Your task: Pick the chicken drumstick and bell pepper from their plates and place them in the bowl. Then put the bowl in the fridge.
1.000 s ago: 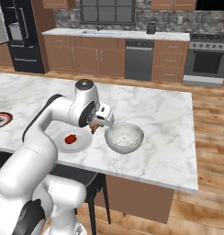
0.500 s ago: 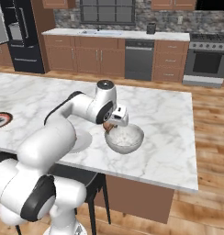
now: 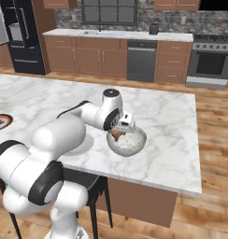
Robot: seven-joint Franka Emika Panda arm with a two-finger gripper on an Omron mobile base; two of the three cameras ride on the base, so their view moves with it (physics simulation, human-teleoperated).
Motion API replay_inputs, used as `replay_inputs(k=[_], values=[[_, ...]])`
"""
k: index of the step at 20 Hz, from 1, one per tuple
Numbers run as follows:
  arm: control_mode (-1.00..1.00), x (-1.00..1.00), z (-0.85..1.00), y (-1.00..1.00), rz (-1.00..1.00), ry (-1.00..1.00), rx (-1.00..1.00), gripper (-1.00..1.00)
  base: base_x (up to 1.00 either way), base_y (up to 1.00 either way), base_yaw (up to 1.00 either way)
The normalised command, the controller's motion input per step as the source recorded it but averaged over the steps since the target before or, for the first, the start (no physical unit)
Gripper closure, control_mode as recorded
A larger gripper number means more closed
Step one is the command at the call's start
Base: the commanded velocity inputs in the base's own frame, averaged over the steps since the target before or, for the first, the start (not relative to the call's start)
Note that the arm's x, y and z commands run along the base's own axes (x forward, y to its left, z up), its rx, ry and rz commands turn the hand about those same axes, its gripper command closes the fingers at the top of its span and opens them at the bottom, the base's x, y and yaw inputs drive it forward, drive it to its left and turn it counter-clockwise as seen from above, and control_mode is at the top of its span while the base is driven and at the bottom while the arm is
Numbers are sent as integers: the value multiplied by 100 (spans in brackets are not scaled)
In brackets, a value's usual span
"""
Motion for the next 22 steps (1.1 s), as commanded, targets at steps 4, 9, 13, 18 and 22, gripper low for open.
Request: replay_inputs(k=[4,9,13,18,22], values=[[-100,22,-39,-19,0,9,-2,100,0,0,0],[-100,21,-36,-22,0,13,-1,100,0,0,0],[-100,19,-24,-20,0,7,0,100,0,0,0],[-100,18,-27,-8,0,0,0,100,0,0,0],[-100,16,-25,-1,0,6,0,100,0,0,0]])
